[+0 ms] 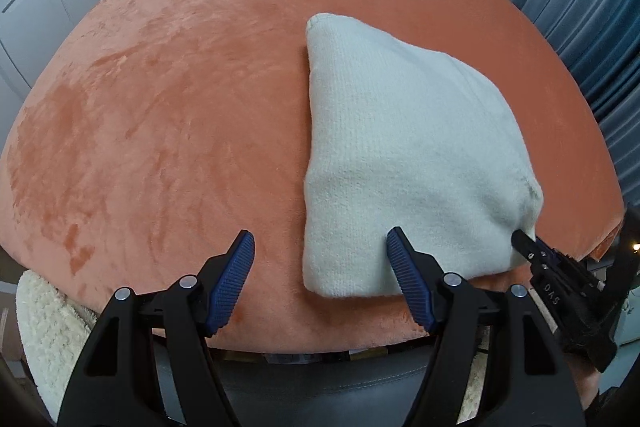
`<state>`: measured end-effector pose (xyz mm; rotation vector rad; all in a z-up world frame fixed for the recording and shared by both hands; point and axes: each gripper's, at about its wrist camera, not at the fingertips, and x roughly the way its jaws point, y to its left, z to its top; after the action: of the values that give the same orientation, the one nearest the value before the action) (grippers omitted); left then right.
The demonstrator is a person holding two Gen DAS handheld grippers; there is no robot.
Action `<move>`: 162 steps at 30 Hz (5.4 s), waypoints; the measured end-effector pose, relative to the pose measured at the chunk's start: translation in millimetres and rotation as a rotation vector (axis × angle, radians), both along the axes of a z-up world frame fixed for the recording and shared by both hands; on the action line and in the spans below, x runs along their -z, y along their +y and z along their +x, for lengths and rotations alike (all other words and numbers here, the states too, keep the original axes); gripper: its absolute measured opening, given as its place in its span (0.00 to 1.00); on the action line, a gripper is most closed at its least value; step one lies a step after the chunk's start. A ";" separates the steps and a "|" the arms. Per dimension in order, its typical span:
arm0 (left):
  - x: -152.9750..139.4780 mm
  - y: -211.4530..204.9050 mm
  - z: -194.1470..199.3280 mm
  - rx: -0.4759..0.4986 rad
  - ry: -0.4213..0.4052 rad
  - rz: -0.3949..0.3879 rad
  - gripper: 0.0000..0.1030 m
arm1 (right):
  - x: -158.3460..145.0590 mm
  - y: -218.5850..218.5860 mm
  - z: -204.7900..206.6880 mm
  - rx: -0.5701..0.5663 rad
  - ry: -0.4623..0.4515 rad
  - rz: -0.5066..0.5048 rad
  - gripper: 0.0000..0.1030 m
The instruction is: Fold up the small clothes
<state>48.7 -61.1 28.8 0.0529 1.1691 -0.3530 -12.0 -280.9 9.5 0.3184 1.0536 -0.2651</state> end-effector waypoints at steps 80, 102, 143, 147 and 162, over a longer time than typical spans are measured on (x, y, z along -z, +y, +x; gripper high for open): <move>61.5 -22.8 80.1 -0.059 0.280 -0.315 0.94 | 20.5 -37.9 23.4 0.075 -0.106 0.432 0.76; 70.7 3.6 24.8 0.030 0.361 -0.413 0.84 | 6.5 -17.8 -65.2 0.127 -0.018 0.503 0.60; -4.0 128.6 1.0 -0.082 -0.145 -0.118 0.68 | -54.8 108.6 -29.0 -0.125 -0.190 0.107 0.19; -8.1 124.1 -1.0 -0.071 -0.162 -0.065 0.70 | -74.2 120.1 -9.3 -0.129 -0.239 0.014 0.19; 29.7 115.4 36.4 -0.137 -0.104 0.050 0.78 | -34.1 90.6 85.3 -0.191 -0.056 -0.031 0.00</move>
<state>85.1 54.3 -0.9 0.0341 1.0725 -0.1983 73.3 -190.3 43.6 0.1942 1.0155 -0.1004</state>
